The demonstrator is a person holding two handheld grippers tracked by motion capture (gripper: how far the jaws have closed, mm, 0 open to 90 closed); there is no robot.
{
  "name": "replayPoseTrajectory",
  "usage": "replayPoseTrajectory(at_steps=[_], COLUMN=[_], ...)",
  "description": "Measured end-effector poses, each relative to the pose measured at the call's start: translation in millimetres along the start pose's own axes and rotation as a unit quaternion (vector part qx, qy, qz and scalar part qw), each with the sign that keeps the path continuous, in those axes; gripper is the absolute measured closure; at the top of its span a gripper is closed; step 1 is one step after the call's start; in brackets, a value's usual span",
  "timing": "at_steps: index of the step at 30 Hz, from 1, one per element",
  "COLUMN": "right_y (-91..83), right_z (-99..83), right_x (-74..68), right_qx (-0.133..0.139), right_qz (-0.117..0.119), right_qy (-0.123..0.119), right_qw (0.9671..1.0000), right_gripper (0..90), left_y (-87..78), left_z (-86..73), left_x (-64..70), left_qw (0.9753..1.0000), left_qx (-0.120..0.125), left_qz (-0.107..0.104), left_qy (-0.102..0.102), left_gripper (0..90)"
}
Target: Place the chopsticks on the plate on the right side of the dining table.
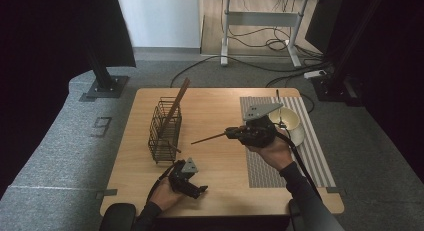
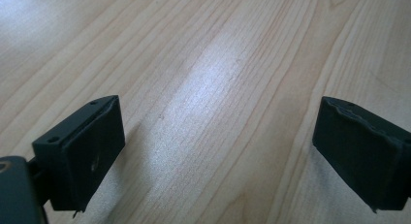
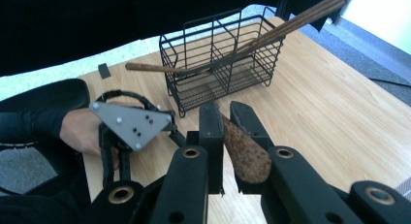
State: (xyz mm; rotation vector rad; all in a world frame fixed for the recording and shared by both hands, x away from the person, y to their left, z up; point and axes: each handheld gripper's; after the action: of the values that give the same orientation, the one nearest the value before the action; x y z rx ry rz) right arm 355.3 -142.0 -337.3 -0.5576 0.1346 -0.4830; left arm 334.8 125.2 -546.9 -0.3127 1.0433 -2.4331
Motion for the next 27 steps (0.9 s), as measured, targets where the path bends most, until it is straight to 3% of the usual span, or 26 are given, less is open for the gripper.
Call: replayPoseTrajectory(at_steps=[13, 20, 27], right_y=[-3.4, -3.5, -2.6], right_z=[-29.8, -45.6, -58.4], right_x=[-5.7, -10.5, -19.0], right_qx=[-0.007, -0.012, -0.017], right_qz=[-0.002, 0.002, 0.008], right_qy=[0.003, 0.006, 0.003], right_qw=[1.0000, 0.9999, 0.9998], right_gripper=[83.3, 83.3, 83.3], left_y=[-8.8, -10.1, -9.3], left_z=[2.1, 3.1, 6.3], left_x=[-1.5, -2.2, 0.5], left_qw=[0.9998, 0.9997, 0.9994], left_qx=[0.017, 0.022, 0.027], left_qz=[0.002, -0.011, -0.016], left_qy=[0.003, 0.004, 0.012], left_gripper=[9.1, 3.2, 3.9])
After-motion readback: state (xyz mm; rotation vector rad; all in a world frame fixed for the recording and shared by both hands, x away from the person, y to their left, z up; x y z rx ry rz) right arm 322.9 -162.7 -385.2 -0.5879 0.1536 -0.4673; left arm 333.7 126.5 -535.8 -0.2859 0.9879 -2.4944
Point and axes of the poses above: each handheld gripper's, and its own axes: y roughly forward along the jaws, z roughly out of its top, x roughly to its right, and after that the axes turned 1 degree about -z, right-handed
